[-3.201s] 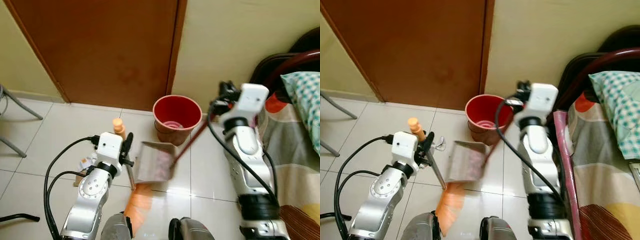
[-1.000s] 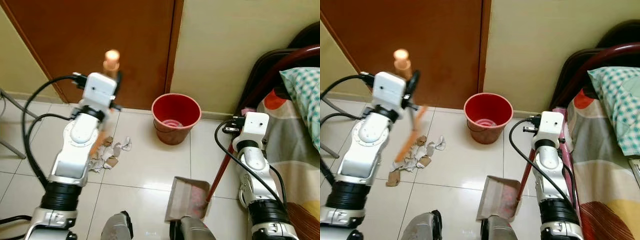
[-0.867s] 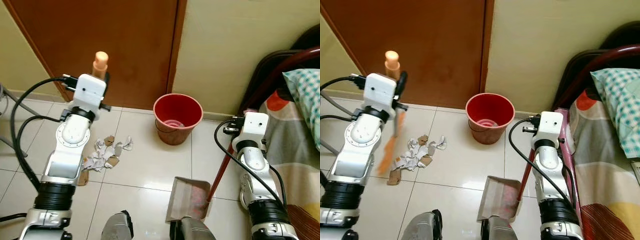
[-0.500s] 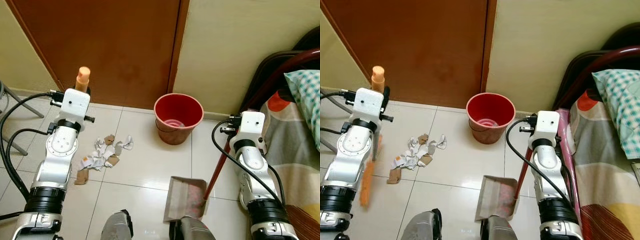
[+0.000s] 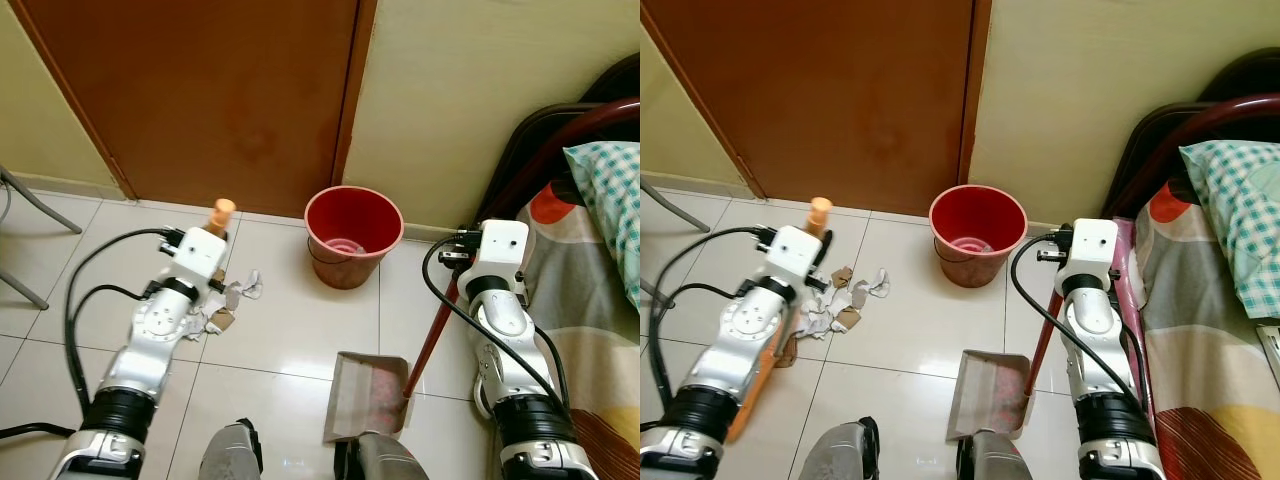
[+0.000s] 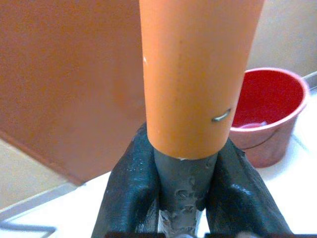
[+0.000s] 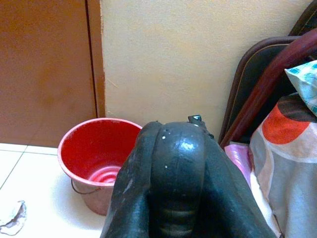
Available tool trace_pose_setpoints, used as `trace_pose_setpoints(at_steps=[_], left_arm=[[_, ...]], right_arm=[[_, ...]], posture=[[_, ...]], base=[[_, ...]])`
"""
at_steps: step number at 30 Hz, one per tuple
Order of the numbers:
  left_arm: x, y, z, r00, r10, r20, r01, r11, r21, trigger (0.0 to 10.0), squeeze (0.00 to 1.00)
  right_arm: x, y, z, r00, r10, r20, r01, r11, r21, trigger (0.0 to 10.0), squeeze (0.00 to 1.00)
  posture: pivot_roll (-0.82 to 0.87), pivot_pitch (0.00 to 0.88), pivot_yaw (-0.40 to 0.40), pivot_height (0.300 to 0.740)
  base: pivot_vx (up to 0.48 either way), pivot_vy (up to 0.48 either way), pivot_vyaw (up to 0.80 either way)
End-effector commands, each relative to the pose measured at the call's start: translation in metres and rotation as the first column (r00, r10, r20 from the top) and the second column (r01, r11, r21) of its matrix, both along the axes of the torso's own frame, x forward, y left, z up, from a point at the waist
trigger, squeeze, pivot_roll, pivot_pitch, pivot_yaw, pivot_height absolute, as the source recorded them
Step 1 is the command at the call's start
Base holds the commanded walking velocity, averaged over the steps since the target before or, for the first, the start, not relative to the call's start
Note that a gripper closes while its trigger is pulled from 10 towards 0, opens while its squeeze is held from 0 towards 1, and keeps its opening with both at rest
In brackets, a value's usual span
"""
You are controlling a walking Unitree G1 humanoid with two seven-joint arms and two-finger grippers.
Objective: Sweep floor
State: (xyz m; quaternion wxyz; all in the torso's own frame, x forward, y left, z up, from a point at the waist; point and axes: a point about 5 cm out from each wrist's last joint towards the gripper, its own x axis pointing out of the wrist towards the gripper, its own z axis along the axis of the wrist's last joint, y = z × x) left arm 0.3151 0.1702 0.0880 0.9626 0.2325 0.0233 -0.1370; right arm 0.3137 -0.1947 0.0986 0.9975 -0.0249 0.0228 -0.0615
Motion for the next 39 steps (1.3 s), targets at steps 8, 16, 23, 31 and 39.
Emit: trace_pose_setpoints(at_steps=[8,16,23,31,39], left_arm=[[-0.003,-0.044,0.011,0.991,-0.128,0.039,0.132,0.984,-0.117,10.0,0.00],[-0.015,-0.069,0.012,0.974,-0.225,0.030,0.227,0.962,-0.151,10.0,0.00],[-0.029,-0.077,0.006,0.935,-0.355,-0.024,0.350,0.931,-0.105,10.0,0.00],[-0.039,-0.080,0.004,0.892,-0.447,-0.073,0.440,0.894,-0.087,10.0,0.00],[-0.051,-0.069,0.008,0.874,-0.474,-0.105,0.461,0.879,-0.125,10.0,0.00]], right_arm=[[0.004,0.003,0.006,1.000,0.005,0.017,-0.005,1.000,0.011,10.0,0.00],[0.006,0.001,0.008,1.000,-0.002,0.023,0.002,1.000,0.003,10.0,0.00],[0.007,0.000,0.007,1.000,-0.007,0.019,0.007,1.000,0.000,10.0,0.00],[0.007,0.001,0.006,1.000,-0.008,0.016,0.008,1.000,0.000,10.0,0.00],[0.006,-0.002,0.003,1.000,-0.012,0.005,0.012,1.000,0.001,10.0,0.00]], posture=[[0.01,0.150,-0.059,0.740],[0.01,0.152,-0.063,0.740],[0.01,0.149,-0.060,0.740],[0.01,0.149,-0.059,0.740],[0.02,0.152,-0.062,0.740]], base=[[0.000,0.000,0.00],[0.000,0.000,0.00],[0.000,0.000,0.00],[0.000,0.000,0.00],[0.000,0.000,0.00]])
